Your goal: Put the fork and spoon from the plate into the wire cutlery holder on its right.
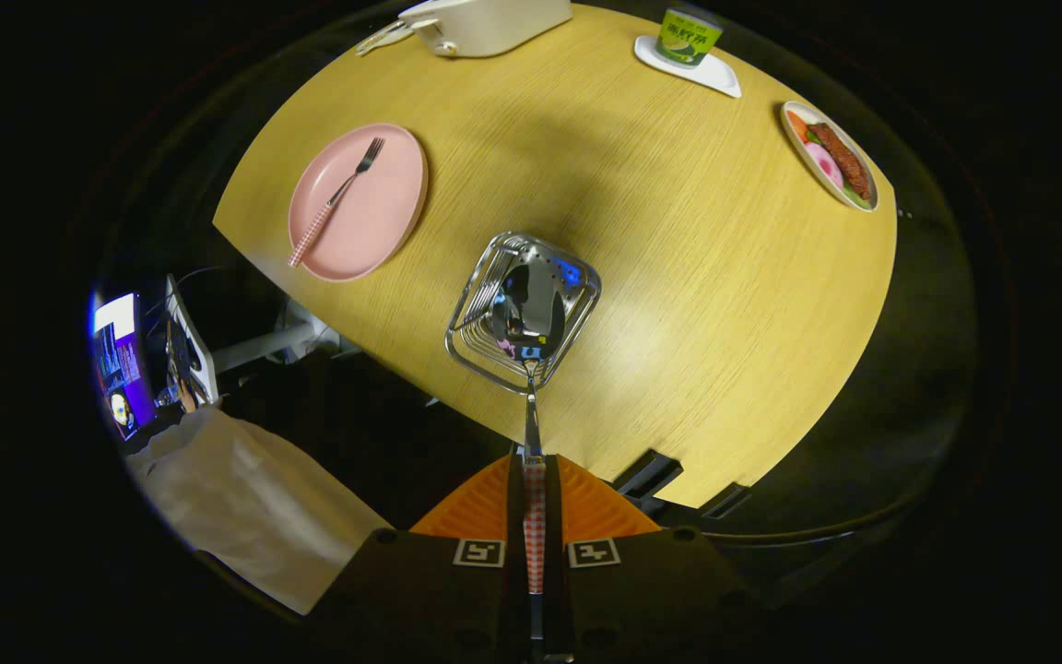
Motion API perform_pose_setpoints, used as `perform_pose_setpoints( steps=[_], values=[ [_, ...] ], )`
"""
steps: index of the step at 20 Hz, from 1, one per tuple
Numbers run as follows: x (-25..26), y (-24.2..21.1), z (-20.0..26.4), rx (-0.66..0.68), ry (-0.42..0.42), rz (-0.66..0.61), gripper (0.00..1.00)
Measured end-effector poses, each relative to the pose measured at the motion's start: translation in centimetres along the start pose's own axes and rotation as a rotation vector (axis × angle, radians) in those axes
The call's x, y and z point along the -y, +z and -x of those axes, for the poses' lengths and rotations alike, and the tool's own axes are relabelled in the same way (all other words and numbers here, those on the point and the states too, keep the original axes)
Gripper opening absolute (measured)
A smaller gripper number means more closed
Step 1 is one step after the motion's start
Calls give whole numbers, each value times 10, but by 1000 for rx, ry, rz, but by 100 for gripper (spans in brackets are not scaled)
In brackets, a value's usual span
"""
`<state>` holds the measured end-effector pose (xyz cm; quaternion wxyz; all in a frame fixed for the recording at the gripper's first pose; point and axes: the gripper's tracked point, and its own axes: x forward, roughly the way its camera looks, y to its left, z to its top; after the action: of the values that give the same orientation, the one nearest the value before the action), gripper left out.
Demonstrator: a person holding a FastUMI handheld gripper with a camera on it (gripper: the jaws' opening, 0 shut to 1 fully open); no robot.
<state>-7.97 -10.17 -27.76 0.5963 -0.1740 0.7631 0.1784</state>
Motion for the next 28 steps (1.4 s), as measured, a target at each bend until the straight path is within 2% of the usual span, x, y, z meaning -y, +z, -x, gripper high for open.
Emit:
perform_pose_setpoints(
  steps=[10, 14, 16, 18, 19, 20, 23, 28],
  values=[
    [0, 31, -30, -173, 42, 25, 10],
    [-5, 41, -32, -204, 52, 20, 15],
    [-11, 46, -30, -188, 83, -12, 24],
    [0, 51, -29, -130, 48, 5, 62],
    [1, 53, -27, -106, 41, 13, 77],
    [0, 54, -22, -81, 50, 2, 76],
    [-1, 53, -5, 14, 86, -55, 100],
    [-14, 49, 35, 244, 128, -134, 100]
  ],
)
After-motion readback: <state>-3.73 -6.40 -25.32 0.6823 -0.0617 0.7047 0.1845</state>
